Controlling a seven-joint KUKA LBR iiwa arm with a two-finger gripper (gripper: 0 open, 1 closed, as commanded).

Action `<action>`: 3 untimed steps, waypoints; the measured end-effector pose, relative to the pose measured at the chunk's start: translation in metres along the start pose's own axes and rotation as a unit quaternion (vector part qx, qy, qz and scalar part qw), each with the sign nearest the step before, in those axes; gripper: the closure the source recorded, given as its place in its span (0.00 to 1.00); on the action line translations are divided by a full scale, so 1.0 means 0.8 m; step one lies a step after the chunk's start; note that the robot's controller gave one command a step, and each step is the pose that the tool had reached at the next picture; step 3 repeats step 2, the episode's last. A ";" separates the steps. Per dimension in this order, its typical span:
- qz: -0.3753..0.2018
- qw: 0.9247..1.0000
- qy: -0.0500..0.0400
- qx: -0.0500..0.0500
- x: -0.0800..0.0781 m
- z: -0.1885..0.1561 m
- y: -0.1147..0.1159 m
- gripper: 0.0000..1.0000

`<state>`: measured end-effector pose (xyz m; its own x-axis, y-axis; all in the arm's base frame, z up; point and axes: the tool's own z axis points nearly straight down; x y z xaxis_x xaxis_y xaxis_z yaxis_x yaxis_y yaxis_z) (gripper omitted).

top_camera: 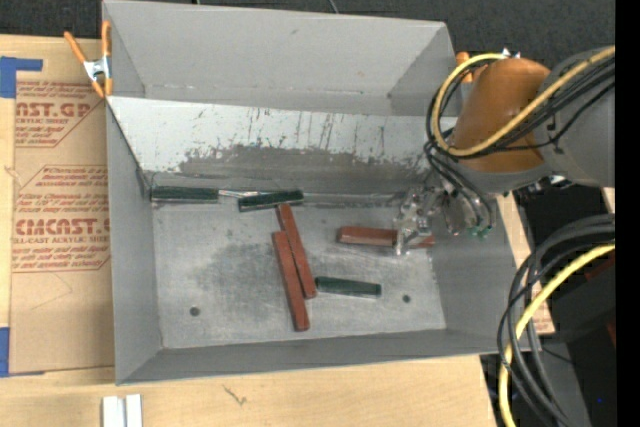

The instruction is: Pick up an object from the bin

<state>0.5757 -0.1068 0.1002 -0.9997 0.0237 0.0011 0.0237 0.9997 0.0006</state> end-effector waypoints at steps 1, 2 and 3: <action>0.000 1.000 0.001 0.000 0.000 -0.016 0.000 1.00; 0.000 1.000 0.002 0.000 0.001 -0.044 0.000 1.00; 0.000 1.000 0.002 0.000 0.001 -0.044 0.000 1.00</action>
Offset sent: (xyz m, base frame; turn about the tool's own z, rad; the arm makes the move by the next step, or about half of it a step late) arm 0.0003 -0.0001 0.0258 0.0000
